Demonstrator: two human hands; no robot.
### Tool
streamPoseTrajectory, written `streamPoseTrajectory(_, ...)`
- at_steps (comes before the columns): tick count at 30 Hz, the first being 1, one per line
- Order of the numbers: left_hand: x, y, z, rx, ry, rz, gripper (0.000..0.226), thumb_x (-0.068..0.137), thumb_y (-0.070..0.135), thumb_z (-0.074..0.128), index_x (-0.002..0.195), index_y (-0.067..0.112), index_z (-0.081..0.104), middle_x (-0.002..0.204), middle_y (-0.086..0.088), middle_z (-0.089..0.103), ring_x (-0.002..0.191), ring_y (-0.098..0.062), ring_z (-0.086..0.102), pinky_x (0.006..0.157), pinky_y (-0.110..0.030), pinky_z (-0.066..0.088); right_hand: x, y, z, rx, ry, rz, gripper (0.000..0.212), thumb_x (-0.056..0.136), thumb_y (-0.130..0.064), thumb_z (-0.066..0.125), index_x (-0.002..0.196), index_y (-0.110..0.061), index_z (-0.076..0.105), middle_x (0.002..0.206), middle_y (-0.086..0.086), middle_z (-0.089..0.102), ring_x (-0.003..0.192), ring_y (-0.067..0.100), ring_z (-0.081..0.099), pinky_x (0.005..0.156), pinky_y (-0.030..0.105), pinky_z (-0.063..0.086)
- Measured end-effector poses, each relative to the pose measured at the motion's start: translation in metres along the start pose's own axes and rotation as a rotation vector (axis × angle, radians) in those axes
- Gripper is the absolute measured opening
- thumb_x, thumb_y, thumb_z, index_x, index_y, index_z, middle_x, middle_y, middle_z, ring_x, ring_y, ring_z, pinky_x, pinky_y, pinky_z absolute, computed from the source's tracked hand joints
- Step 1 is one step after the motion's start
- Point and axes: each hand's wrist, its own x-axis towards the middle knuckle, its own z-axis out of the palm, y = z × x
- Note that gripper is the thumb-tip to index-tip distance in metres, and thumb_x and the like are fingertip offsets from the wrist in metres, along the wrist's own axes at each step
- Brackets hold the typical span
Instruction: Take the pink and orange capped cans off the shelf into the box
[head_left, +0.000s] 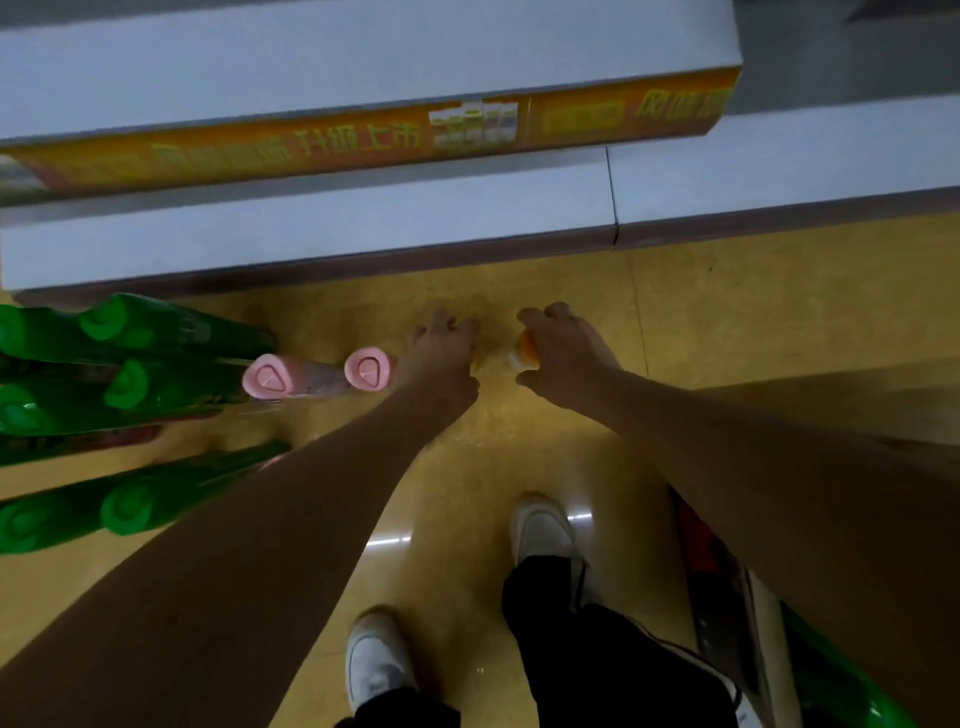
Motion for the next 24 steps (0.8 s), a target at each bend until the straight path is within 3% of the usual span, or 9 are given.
streamPoseTrajectory(4, 0.007, -0.006, 0.009, -0.053, 0.058, 0.034, 0.052, 0.086, 0.001, 0.059, 0.135, 0.018, 0.052, 0.128, -0.013, 0.051, 0.108, -0.036, 0.059, 0.084, -0.045, 0.055, 0.009, 0.009, 0.012, 0.032, 0.079, -0.036, 0.049, 0.082, -0.015, 0.075, 0.127, -0.020, 0.058, 0.120, 0.008, 0.055, 0.107, 0.032, 0.060, 0.081, 0.040, 0.055)
streamPoseTrajectory(12, -0.031, 0.014, -0.041, -0.063, 0.124, 0.123, 0.044, 0.087, 0.007, 0.063, 0.130, 0.015, 0.057, 0.124, -0.014, 0.056, 0.106, -0.033, 0.059, 0.080, -0.037, 0.050, -0.034, -0.004, -0.026, 0.080, 0.149, -0.023, 0.044, 0.079, -0.011, 0.069, 0.121, -0.019, 0.062, 0.111, 0.007, 0.059, 0.099, 0.030, 0.060, 0.074, 0.037, 0.053)
streamPoseTrajectory(15, -0.058, 0.027, -0.080, -0.067, 0.132, 0.147, 0.047, 0.085, 0.008, 0.063, 0.131, 0.016, 0.057, 0.125, -0.014, 0.056, 0.108, -0.033, 0.058, 0.077, -0.032, 0.042, -0.065, -0.020, -0.061, 0.090, 0.158, -0.011, 0.041, 0.079, -0.011, 0.068, 0.119, -0.019, 0.063, 0.108, 0.006, 0.059, 0.098, 0.029, 0.060, 0.070, 0.033, 0.048)
streamPoseTrajectory(19, -0.106, 0.050, -0.145, -0.057, 0.139, 0.164, 0.047, 0.078, 0.010, 0.064, 0.124, 0.019, 0.058, 0.123, -0.015, 0.057, 0.107, -0.039, 0.060, 0.082, -0.042, 0.053, -0.123, -0.044, -0.121, 0.099, 0.220, -0.002, 0.038, 0.078, -0.013, 0.071, 0.115, -0.018, 0.064, 0.104, 0.007, 0.061, 0.097, 0.028, 0.060, 0.074, 0.034, 0.050)
streamPoseTrajectory(22, -0.150, 0.074, -0.203, -0.060, 0.139, 0.223, 0.055, 0.077, 0.010, 0.066, 0.131, 0.016, 0.058, 0.126, -0.017, 0.058, 0.111, -0.039, 0.059, 0.083, -0.036, 0.049, -0.172, -0.063, -0.178, 0.138, 0.246, 0.025, 0.016, 0.077, -0.010, 0.070, 0.089, -0.018, 0.064, 0.089, 0.000, 0.061, 0.091, 0.024, 0.061, 0.066, 0.029, 0.041)
streamPoseTrajectory(24, -0.179, 0.094, -0.248, -0.016, 0.146, 0.292, 0.056, 0.075, 0.015, 0.069, 0.130, 0.019, 0.059, 0.118, -0.014, 0.062, 0.106, -0.037, 0.061, 0.076, -0.034, 0.046, -0.209, -0.076, -0.224, 0.137, 0.259, 0.046, 0.013, 0.076, -0.011, 0.070, 0.083, -0.019, 0.062, 0.088, 0.002, 0.065, 0.092, 0.024, 0.064, 0.066, 0.031, 0.044)
